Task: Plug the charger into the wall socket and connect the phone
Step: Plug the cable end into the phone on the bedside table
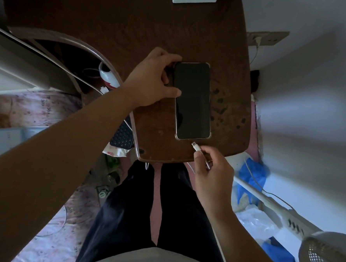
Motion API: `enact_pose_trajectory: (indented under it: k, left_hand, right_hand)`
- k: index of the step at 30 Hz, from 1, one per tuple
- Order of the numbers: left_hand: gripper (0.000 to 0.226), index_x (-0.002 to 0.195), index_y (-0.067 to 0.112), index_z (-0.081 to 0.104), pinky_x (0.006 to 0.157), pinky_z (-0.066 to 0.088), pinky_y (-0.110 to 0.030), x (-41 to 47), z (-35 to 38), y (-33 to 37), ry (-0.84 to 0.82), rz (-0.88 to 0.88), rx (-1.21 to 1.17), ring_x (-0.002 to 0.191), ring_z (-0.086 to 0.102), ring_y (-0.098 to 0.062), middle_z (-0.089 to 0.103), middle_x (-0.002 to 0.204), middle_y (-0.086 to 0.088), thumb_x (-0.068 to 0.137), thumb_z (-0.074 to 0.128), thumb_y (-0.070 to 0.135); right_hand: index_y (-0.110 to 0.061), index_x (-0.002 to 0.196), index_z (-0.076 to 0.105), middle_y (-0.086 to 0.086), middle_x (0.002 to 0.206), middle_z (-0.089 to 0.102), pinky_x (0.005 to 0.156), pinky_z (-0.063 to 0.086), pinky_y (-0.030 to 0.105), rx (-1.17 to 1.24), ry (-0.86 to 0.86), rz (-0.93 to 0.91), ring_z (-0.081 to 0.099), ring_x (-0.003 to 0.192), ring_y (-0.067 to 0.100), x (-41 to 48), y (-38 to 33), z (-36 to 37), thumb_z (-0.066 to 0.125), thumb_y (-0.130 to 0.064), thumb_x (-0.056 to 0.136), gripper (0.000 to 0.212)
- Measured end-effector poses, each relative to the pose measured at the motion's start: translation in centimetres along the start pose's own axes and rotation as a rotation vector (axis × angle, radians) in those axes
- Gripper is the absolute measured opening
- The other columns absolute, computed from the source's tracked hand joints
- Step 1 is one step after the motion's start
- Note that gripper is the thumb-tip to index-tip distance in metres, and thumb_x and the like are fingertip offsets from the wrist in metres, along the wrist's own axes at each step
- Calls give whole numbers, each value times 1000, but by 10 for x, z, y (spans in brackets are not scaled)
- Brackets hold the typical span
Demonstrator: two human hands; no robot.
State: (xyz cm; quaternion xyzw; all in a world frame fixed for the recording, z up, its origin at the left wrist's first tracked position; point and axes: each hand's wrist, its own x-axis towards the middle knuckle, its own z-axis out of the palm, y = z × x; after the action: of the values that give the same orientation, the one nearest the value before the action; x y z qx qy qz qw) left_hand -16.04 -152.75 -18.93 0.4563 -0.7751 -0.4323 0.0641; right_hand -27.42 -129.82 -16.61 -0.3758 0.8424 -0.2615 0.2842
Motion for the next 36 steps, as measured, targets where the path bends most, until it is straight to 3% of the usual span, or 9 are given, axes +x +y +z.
enact_pose_trajectory:
  k: [7,11,15,17,20,21,27,33,36]
  left_hand:
    - [76,139,26,44,68,40,-12,-1,0,1,0,0,-12,76,51,-2,38,120,11,72,78,35]
    - [75,140,26,44,71,42,-14,-2,0,2,0,2,-14,76,51,-3,41,124,7,73,77,35]
    - [75,140,26,44,69,41,-12,-1,-1,3,0,-5,-9,76,51,-2,39,122,10,73,77,35]
    - [75,139,26,44,71,42,-12,-2,-1,3,-3,-4,-20,76,52,-2,39,121,10,73,77,34]
    - [75,139,27,45,70,40,-12,-1,-2,2,-10,-11,-24,77,52,-3,40,121,11,72,78,35]
    - [75,139,28,45,69,38,-11,0,-2,2,-13,-16,-23,77,52,-3,39,121,11,72,78,35]
    - [73,137,28,48,70,32,-10,3,-5,0,-18,-8,-1,82,49,-2,44,116,9,71,79,35]
    - [72,139,26,46,67,35,-10,2,-5,0,-28,-2,0,72,49,-1,52,99,8,74,77,33]
    - [73,140,26,45,63,36,-6,1,-5,0,-35,-9,-15,68,51,2,53,94,11,75,77,32]
  right_hand:
    - [-15,98,64,-12,78,66,56,49,19,32,42,48,63,66,4,0,-5,8,63,-20,91,9]
    - [-11,98,64,0,87,70,65,51,18,59,90,63,66,75,15,0,-8,14,62,-18,92,9]
    - [-12,100,63,8,92,67,69,58,41,129,95,135,68,76,26,-2,-11,20,60,-19,94,10]
    - [-12,99,63,7,90,68,69,58,37,150,121,144,67,75,25,-3,-12,20,61,-19,93,9]
    - [-11,97,65,1,88,68,68,51,16,110,180,114,65,77,15,-6,-13,20,64,-18,91,10]
    - [-11,97,66,0,88,68,67,50,15,110,191,118,64,78,13,-6,-13,20,65,-19,91,10]
    - [-11,97,66,3,89,70,70,57,34,125,175,142,65,78,16,-5,-10,23,65,-21,91,12]
    - [-15,91,67,3,88,66,60,53,28,91,201,118,61,71,15,-1,-13,23,69,-22,87,8]
    - [-14,89,68,4,86,66,58,52,34,57,194,105,61,68,18,0,-12,22,70,-21,86,8]
